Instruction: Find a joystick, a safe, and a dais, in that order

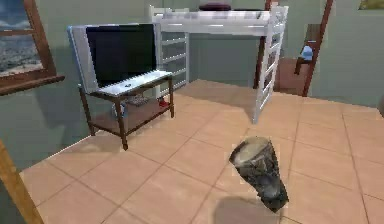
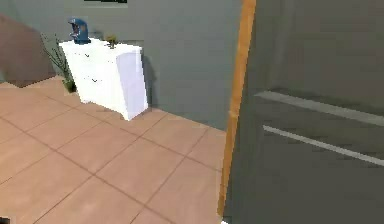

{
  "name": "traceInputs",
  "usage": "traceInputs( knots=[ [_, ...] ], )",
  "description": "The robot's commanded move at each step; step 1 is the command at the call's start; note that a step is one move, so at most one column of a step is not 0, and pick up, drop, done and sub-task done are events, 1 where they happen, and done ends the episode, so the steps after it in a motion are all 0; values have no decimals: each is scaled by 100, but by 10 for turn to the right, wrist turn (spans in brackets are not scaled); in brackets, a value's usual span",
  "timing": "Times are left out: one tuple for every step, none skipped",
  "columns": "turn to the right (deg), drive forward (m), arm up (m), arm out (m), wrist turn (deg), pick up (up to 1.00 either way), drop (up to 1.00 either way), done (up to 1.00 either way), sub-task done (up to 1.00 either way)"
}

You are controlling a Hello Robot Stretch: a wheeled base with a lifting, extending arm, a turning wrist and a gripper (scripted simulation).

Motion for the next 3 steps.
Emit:
traceInputs(
  knots=[
    [450,0,0,0,0,0,0,0,0],
    [150,0,0,0,0,0,0,0,0],
    [0,100,0,0,0,0,0,0,0]
  ],
)
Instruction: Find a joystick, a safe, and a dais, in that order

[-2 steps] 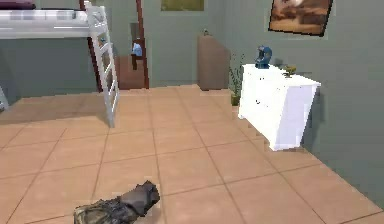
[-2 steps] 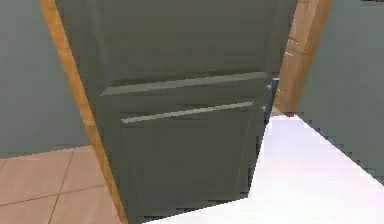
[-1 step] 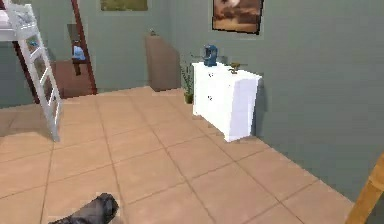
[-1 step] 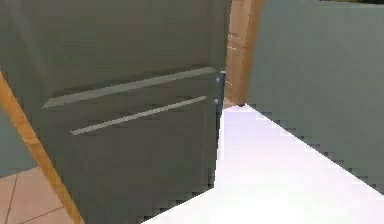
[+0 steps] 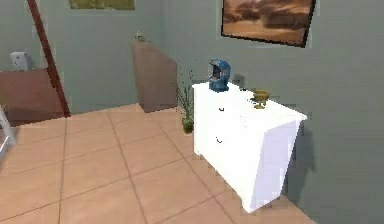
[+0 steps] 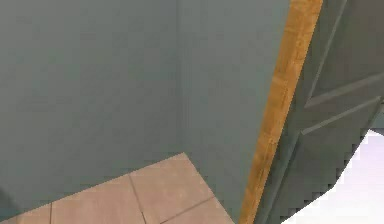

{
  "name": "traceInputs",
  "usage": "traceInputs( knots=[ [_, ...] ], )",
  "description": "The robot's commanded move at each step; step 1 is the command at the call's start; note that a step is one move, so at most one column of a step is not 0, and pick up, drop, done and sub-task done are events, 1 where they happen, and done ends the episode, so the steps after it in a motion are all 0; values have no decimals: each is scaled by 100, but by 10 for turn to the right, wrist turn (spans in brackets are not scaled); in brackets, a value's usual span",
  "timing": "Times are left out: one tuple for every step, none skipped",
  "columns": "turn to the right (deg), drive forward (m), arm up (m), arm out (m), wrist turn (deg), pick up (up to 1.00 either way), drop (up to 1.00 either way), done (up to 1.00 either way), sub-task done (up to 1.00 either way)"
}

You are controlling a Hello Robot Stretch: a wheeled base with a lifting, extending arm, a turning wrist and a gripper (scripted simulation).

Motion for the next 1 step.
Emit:
traceInputs(
  knots=[
    [60,0,0,0,0,0,0,0,0]
  ],
)
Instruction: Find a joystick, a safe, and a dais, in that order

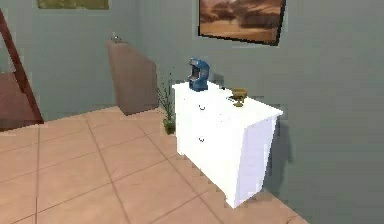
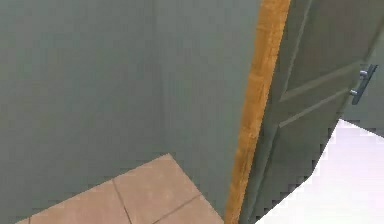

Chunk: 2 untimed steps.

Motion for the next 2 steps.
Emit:
traceInputs(
  knots=[
    [0,20,0,0,0,0,0,0,0],
    [-450,0,0,0,0,0,0,0,0]
  ],
)
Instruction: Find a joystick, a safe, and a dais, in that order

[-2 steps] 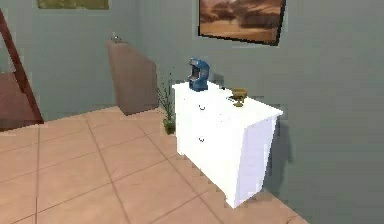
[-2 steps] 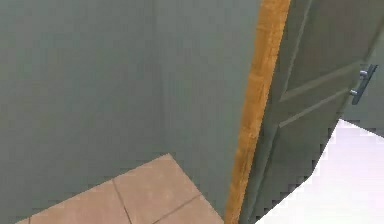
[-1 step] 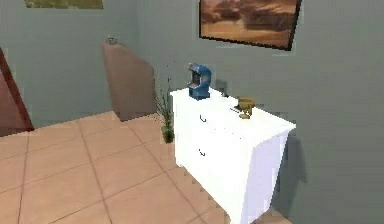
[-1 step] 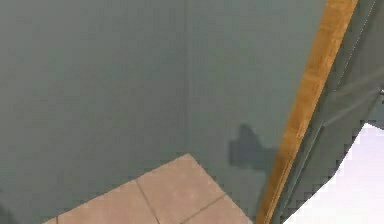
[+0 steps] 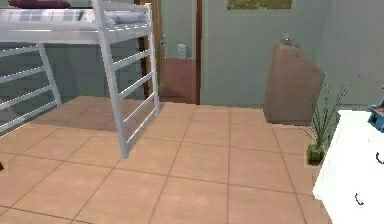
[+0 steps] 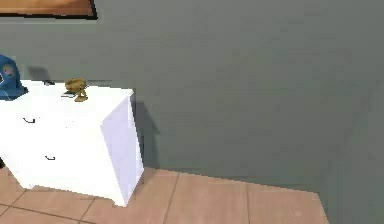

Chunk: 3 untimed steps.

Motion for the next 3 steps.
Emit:
traceInputs(
  knots=[
    [-30,0,0,0,0,0,0,0,0],
    [0,100,0,0,0,0,0,0,0],
    [0,100,0,0,0,0,0,0,0]
  ],
)
